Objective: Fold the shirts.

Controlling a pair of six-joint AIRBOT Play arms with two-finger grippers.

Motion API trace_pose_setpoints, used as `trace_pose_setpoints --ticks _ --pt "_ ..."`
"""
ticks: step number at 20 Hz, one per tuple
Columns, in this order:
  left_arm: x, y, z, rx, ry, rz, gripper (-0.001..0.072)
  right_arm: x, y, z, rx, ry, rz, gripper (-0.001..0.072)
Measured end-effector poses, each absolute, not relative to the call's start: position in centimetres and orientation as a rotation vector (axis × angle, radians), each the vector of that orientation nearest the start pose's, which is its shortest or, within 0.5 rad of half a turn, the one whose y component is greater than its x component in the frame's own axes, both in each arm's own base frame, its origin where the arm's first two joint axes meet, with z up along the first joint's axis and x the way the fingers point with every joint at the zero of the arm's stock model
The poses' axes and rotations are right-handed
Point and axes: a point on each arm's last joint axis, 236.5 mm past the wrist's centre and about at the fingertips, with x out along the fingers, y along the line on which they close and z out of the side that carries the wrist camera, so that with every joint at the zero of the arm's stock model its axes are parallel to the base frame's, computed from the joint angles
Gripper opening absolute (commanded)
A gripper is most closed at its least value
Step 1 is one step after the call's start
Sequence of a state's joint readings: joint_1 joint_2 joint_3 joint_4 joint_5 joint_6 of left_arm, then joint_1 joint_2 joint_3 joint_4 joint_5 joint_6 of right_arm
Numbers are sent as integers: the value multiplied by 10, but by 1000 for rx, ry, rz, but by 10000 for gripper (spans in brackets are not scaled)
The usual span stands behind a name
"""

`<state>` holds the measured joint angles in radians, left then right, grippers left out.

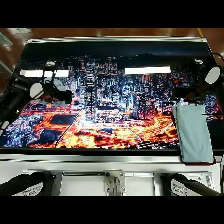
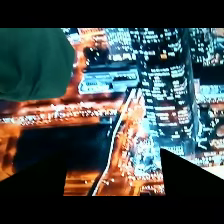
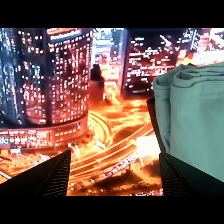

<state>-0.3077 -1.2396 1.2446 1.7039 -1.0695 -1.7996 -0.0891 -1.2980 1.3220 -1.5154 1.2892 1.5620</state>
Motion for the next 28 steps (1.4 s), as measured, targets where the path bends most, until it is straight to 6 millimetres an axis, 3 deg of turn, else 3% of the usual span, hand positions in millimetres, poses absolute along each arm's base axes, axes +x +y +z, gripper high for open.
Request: trace_pose_setpoints --ticks 3,5,7,9,11,15,16,17,20,21,23,25,28 --pt "453 -46 78 -32 993 49 720 393 -19 51 110 1255 -25 671" --pt "480 -3 75 -92 997 139 720 394 -13 51 132 1252 -8 671" --pt "498 42 56 -166 1040 234 720 395 -6 52 156 1248 11 671" --pt "507 73 27 -265 1101 300 720 395 -1 53 175 1247 27 671" --pt "513 85 -7 -350 1157 321 720 396 3 53 189 1245 37 671" --pt "525 86 -62 -421 1214 322 696 397 5 54 199 1241 45 671" --pt "529 83 -71 -428 1215 315 345 397 6 54 201 1241 47 671" --pt "532 79 -78 -437 1216 307 54 397 6 54 201 1241 47 671" --pt "536 66 -83 -462 1223 282 40 395 7 54 202 1249 52 671" --pt "537 59 -75 -463 1216 263 40 393 7 53 202 1258 53 671" --pt "544 38 -34 -429 1151 189 40 388 8 52 202 1280 56 671" --pt "546 8 30 -358 1048 95 40 384 9 51 195 1295 63 671" --pt "520 -66 158 -268 830 -90 41 379 13 52 191 1312 90 671"
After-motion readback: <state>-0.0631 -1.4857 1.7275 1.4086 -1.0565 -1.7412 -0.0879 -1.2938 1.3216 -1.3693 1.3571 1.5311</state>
